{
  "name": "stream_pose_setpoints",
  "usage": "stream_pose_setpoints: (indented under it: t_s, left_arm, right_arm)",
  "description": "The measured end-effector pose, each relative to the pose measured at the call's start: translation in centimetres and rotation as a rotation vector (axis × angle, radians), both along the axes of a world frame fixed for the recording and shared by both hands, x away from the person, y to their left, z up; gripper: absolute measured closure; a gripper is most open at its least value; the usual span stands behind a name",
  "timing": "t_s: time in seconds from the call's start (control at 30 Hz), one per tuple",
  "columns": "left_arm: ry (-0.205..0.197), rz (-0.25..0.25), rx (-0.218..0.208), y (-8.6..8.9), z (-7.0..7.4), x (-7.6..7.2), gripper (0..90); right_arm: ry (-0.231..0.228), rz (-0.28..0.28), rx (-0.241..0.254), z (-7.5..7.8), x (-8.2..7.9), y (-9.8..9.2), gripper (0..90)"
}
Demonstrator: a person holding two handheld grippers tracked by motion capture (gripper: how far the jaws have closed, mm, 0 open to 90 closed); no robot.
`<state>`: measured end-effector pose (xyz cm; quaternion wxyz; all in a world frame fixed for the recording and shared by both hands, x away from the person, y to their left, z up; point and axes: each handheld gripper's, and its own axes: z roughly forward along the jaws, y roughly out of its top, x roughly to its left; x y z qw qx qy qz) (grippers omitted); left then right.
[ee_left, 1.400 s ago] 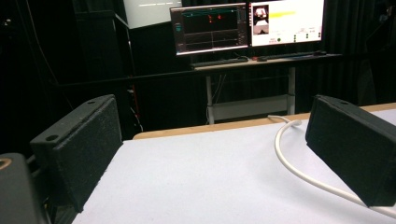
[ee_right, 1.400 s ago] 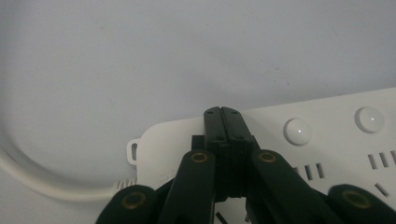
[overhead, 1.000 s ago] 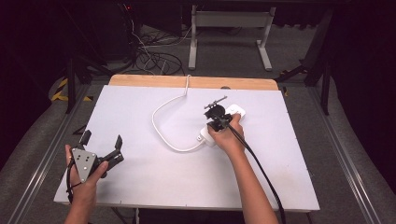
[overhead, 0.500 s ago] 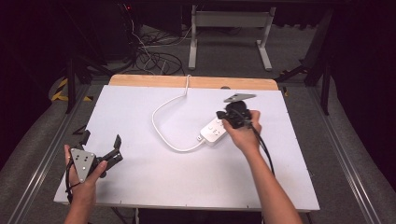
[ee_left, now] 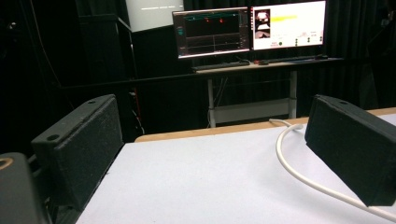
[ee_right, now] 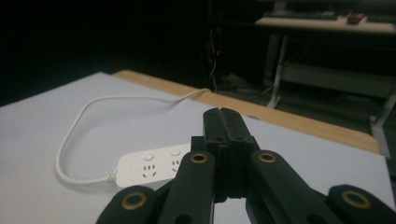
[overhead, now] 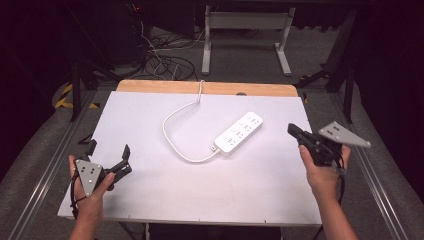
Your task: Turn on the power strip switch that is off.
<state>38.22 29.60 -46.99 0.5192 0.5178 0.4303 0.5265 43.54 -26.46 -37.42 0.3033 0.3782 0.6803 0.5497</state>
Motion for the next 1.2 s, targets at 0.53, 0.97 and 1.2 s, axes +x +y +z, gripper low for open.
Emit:
stream_pose_setpoints:
  t_s: [0.53,0.97,1.2]
  left_arm:
    - [0.003,-0.008,-0.003,-0.2,0.0,0.2,4.3]
    - [0.007,-0.026,-0.004,-0.6,0.0,0.8,4.3]
    - [0.012,-0.023,-0.019,-0.6,0.1,1.0,3.6]
  right_arm:
    - [-0.109,-0.203,0.109,-5.6,-1.4,-0.6,5.6]
    - [-0.251,-0.295,0.085,-7.0,-1.9,0.5,2.2]
    - [-0.228,-0.31,0.114,-7.3,-1.7,0.1,3.0]
